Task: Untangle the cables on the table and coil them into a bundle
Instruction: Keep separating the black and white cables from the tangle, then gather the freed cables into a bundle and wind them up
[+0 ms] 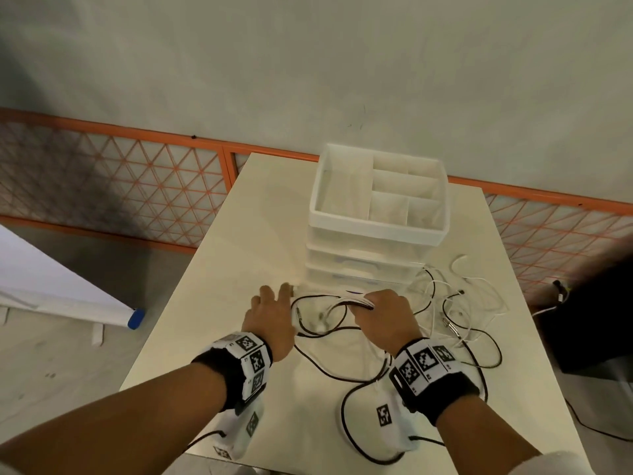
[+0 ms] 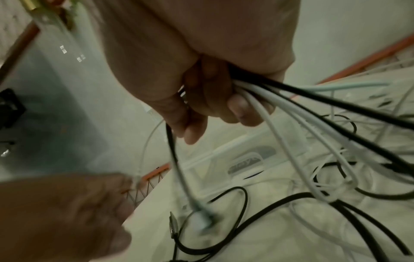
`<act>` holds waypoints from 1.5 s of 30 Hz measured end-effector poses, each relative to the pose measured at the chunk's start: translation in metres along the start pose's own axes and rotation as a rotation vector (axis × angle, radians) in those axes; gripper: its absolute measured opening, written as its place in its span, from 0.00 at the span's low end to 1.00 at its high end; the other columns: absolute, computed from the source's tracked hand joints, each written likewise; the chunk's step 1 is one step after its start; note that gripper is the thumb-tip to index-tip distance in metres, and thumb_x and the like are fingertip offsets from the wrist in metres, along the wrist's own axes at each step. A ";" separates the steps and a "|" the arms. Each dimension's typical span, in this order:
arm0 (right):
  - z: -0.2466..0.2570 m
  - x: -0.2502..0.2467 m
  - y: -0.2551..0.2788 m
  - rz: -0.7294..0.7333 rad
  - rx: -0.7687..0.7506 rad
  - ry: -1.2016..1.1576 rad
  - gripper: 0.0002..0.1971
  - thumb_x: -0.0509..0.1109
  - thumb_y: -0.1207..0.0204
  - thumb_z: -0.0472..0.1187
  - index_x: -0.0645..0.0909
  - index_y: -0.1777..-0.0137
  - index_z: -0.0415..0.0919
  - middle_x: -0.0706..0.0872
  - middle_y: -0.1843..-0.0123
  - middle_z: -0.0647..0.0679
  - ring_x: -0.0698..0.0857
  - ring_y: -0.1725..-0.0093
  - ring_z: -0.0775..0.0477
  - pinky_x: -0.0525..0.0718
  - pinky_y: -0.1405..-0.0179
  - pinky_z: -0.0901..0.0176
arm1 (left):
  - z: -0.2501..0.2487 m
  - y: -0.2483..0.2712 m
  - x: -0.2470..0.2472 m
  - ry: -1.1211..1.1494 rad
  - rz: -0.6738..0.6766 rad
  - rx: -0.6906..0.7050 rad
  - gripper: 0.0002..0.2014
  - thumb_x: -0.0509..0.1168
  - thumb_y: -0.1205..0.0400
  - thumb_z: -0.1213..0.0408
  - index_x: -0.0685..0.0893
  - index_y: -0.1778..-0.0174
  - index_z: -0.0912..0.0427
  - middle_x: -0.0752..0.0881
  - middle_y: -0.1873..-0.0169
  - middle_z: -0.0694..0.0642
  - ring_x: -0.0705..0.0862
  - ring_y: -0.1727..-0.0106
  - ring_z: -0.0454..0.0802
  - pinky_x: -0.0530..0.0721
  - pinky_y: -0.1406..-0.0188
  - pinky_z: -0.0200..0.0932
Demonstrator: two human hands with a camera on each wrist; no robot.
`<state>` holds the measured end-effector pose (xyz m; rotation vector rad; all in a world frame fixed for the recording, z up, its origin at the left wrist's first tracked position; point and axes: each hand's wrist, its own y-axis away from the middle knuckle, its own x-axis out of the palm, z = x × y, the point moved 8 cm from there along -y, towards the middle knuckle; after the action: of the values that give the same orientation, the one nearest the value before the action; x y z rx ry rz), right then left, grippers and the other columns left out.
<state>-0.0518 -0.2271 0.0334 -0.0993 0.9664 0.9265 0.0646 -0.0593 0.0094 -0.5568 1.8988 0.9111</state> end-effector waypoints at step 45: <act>0.104 -0.043 0.024 -0.020 -0.381 -0.453 0.13 0.62 0.12 0.47 0.84 0.54 0.45 0.89 0.71 0.51 0.89 0.71 0.51 0.87 0.59 0.49 | -0.077 0.022 -0.116 0.011 -0.277 0.286 0.13 0.58 0.18 0.57 0.85 0.47 0.57 0.81 0.50 0.58 0.81 0.50 0.60 0.75 0.59 0.47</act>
<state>-0.0099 -0.1917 0.1344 -0.2106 0.3640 1.0493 0.0612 -0.1053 0.1426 -0.6307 1.8632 0.4499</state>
